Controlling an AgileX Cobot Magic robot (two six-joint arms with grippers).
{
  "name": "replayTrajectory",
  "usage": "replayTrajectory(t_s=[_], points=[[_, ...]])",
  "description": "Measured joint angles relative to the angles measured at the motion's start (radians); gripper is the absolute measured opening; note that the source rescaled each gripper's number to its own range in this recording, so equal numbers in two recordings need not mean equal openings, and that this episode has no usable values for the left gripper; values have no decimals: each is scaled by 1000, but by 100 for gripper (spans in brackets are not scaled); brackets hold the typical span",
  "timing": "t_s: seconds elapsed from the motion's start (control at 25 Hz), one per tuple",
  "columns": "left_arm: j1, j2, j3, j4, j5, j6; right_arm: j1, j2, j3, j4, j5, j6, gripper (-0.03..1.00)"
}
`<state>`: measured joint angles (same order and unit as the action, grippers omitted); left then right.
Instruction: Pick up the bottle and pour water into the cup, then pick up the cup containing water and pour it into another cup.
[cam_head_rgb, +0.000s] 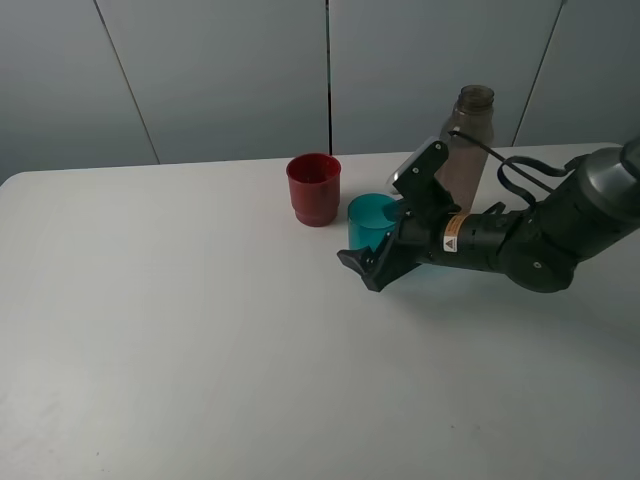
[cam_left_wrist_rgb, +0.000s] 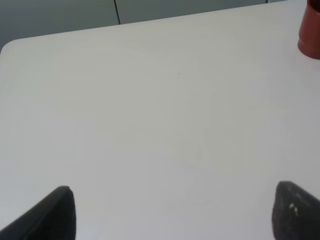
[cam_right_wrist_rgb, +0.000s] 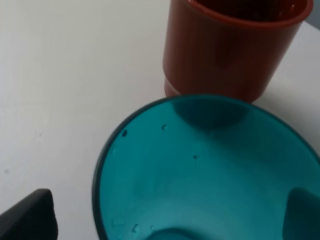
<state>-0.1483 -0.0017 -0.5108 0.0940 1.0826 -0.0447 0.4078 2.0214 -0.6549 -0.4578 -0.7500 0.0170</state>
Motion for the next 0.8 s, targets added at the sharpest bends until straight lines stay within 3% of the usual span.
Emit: replayTrajectory(t_s=[0.24, 0.48, 0.68, 0.8], points=[[0, 0, 0, 0, 0, 0, 0, -127, 0, 2, 39, 26, 99], [0, 0, 0, 0, 0, 0, 0, -348, 50, -41, 122, 280, 100], [0, 0, 0, 0, 0, 0, 8, -553, 91, -131, 414, 602, 100], [0, 0, 0, 0, 0, 0, 8, -655, 120, -5, 646, 623, 100]])
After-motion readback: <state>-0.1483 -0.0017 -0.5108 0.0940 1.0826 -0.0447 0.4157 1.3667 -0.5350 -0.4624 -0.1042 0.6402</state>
